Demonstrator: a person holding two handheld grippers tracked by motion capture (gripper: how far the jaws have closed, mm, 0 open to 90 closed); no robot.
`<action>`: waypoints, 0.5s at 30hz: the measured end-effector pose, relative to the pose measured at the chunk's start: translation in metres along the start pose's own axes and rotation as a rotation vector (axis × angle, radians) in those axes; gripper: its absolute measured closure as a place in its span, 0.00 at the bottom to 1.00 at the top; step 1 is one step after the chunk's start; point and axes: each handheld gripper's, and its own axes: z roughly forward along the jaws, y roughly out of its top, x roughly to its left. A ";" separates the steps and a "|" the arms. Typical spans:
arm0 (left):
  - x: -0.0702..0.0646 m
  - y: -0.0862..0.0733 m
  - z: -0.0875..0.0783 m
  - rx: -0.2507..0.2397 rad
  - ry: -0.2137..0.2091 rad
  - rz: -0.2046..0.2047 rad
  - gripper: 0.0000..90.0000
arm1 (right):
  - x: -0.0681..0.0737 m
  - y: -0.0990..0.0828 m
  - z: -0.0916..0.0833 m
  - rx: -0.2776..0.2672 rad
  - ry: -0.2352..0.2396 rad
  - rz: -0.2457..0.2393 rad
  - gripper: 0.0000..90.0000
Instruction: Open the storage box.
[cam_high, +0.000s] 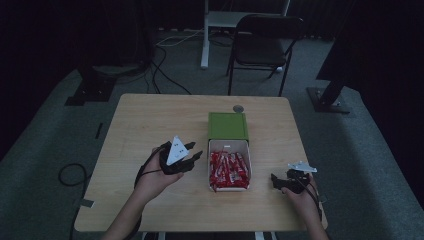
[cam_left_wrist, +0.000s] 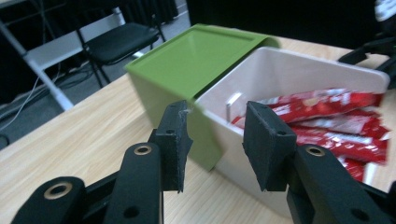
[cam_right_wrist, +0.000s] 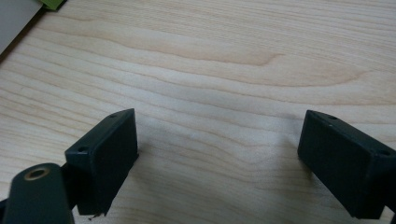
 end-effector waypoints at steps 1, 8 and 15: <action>0.003 -0.003 0.000 -0.002 0.007 -0.015 0.68 | 0.000 0.000 0.000 0.000 0.000 -0.001 0.13; 0.019 -0.025 -0.002 0.021 0.053 -0.070 0.68 | 0.000 0.000 0.000 0.000 0.000 -0.001 0.13; 0.029 -0.049 -0.004 0.055 0.078 -0.105 0.68 | 0.000 0.000 0.000 0.000 0.000 -0.001 0.13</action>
